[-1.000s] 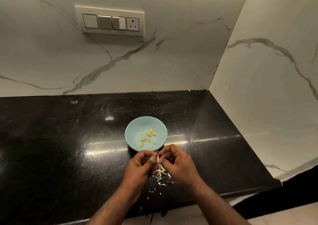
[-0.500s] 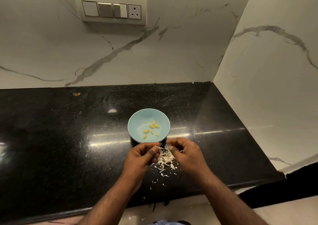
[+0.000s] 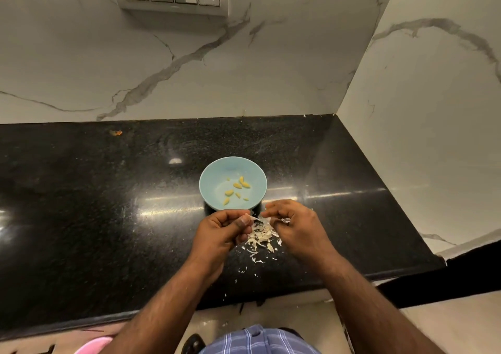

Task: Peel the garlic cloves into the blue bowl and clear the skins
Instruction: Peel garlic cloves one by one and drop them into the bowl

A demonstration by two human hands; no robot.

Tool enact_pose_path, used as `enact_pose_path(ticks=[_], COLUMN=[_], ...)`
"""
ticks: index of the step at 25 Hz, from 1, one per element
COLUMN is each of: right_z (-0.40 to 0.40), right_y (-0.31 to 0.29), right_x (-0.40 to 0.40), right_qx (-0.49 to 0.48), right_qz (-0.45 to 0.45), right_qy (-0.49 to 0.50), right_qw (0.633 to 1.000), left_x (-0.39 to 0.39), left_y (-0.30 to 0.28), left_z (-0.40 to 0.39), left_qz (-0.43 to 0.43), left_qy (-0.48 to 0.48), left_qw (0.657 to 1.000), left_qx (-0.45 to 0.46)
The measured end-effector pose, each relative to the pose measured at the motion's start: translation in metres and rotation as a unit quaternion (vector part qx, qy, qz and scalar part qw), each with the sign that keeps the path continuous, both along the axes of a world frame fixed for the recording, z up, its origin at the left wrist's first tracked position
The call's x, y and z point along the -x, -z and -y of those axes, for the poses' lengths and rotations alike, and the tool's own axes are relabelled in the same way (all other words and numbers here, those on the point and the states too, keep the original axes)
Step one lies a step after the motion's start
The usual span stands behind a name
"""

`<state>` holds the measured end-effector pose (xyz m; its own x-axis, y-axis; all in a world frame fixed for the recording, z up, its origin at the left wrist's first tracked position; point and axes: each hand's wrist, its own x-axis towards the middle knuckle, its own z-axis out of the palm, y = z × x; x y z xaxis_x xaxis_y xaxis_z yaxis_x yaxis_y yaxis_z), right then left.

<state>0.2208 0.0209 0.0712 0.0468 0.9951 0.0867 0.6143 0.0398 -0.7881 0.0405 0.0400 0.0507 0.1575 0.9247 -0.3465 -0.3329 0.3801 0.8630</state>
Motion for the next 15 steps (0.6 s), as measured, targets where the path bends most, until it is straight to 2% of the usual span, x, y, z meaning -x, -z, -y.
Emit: enact_pose_path(ticks=[2, 6, 9, 12, 15], right_z=[0.0, 0.002, 0.004, 0.003, 0.003], right_y=[-0.003, -0.005, -0.004, -0.001, 0.001], right_x=[0.005, 0.015, 0.016, 0.019, 0.023], right_qx=[-0.009, -0.001, -0.002, -0.015, -0.012], right_qz=[-0.016, 0.007, -0.017, -0.015, -0.051], right_qy=[-0.012, -0.027, -0.033, -0.012, 0.02], right_qw=[1.0, 1.0, 0.999, 1.0, 0.998], left_x=[0.0, 0.001, 0.004, 0.007, 0.006], left_y=[-0.001, -0.003, -0.002, -0.001, -0.002], left_z=[0.0, 0.0, -0.002, 0.0, 0.002], left_qz=[0.006, 0.013, 0.008, 0.002, 0.021], left_qy=[0.002, 0.007, 0.003, 0.025, 0.029], left_qw=[1.0, 1.0, 1.0, 1.0, 0.999], left_qx=[0.0, -0.003, 0.004, -0.007, -0.009])
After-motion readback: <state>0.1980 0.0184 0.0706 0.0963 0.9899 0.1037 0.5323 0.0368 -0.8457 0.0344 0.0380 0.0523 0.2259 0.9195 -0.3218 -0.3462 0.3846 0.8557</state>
